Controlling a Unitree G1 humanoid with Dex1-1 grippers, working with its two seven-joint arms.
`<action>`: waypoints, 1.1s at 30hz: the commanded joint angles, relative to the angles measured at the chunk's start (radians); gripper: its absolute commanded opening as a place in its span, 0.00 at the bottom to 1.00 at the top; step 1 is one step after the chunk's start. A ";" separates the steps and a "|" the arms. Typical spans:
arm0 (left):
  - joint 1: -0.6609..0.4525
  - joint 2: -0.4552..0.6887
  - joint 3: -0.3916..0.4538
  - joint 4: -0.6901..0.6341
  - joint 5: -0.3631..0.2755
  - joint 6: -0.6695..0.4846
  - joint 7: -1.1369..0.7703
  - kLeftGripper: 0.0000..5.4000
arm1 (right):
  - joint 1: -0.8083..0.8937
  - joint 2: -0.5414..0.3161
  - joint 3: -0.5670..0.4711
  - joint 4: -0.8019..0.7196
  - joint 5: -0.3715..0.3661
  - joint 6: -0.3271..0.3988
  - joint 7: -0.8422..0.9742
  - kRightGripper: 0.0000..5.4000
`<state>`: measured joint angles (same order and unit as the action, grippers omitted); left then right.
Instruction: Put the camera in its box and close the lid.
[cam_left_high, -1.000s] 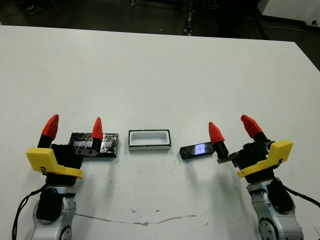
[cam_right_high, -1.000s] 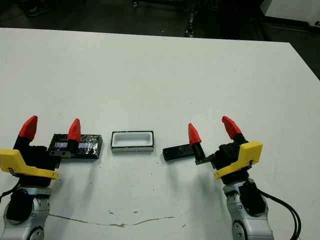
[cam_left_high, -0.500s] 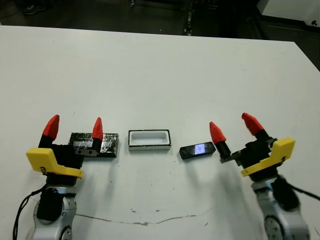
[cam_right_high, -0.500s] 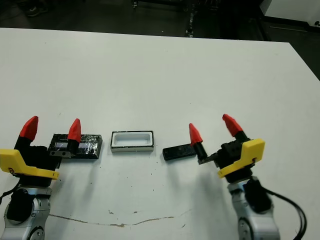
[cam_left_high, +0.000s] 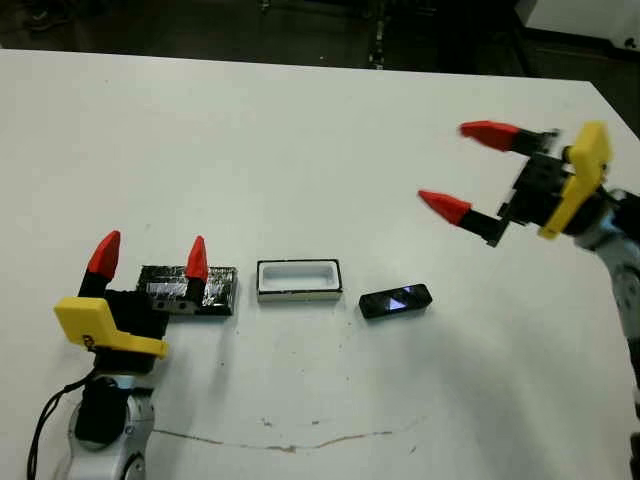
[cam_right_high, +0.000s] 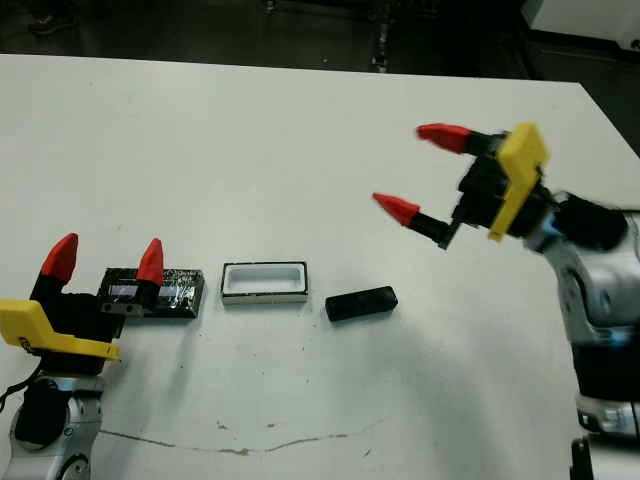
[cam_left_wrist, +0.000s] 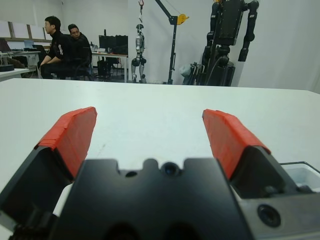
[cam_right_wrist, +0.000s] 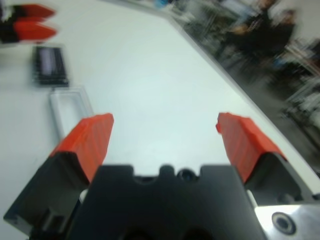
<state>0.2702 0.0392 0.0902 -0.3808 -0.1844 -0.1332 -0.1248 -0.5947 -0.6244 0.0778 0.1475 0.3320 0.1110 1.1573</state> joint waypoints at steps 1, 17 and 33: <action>0.006 0.002 -0.004 -0.005 -0.001 0.010 0.000 1.00 | -0.097 -0.019 0.064 0.093 -0.041 -0.041 0.137 1.00; 0.000 -0.007 -0.006 -0.007 -0.013 0.018 0.003 1.00 | -0.231 0.052 0.287 0.358 -0.105 -0.088 0.457 1.00; 0.009 0.000 -0.009 -0.014 -0.004 0.021 0.007 1.00 | -0.150 0.074 0.280 0.318 -0.129 -0.097 0.453 1.00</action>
<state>0.2685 0.0357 0.0809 -0.3853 -0.1910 -0.1231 -0.1229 -0.7573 -0.5414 0.3523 0.4890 0.2174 -0.0204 1.6085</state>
